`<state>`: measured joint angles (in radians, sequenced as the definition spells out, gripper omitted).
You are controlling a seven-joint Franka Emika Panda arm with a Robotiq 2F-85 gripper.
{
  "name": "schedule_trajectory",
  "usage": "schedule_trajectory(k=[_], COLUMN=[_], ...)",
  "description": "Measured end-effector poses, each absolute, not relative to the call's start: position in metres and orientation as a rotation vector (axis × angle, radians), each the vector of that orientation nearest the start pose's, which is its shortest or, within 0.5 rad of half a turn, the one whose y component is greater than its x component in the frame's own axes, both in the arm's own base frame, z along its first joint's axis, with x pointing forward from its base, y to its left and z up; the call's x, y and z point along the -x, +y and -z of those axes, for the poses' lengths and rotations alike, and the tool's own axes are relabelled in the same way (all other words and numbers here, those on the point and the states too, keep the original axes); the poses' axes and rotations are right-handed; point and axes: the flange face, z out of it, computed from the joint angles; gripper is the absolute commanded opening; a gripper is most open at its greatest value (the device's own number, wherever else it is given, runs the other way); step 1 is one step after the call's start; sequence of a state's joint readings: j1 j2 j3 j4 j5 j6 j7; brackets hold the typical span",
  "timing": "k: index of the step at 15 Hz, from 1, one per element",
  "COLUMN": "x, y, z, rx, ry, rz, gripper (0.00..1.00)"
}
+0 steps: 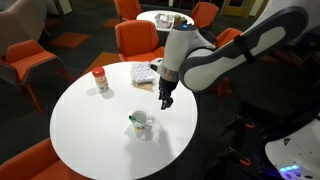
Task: Take the green marker out of the white mug
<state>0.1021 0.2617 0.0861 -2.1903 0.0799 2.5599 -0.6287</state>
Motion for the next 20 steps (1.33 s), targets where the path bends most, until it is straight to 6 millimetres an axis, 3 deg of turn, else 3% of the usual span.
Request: schedule_trajectory(k=[4, 5, 8, 9, 20], x=[-0.586, -0.593, -0.610, -0.615, -0.648], y=[0.114, 0.117, 0.130, 0.133, 0.155], z=[-0.239, -0.228, -0.205, -0.200, -0.165], rx=[2.864, 2.858, 2.840, 2.835, 2.835], ry=[-1.212, -1.235, -1.296, -1.311, -1.289], rz=[0.133, 0.121, 0.104, 0.102, 0.012], gripper=[0.50, 0.41, 0.33, 0.36, 0.31])
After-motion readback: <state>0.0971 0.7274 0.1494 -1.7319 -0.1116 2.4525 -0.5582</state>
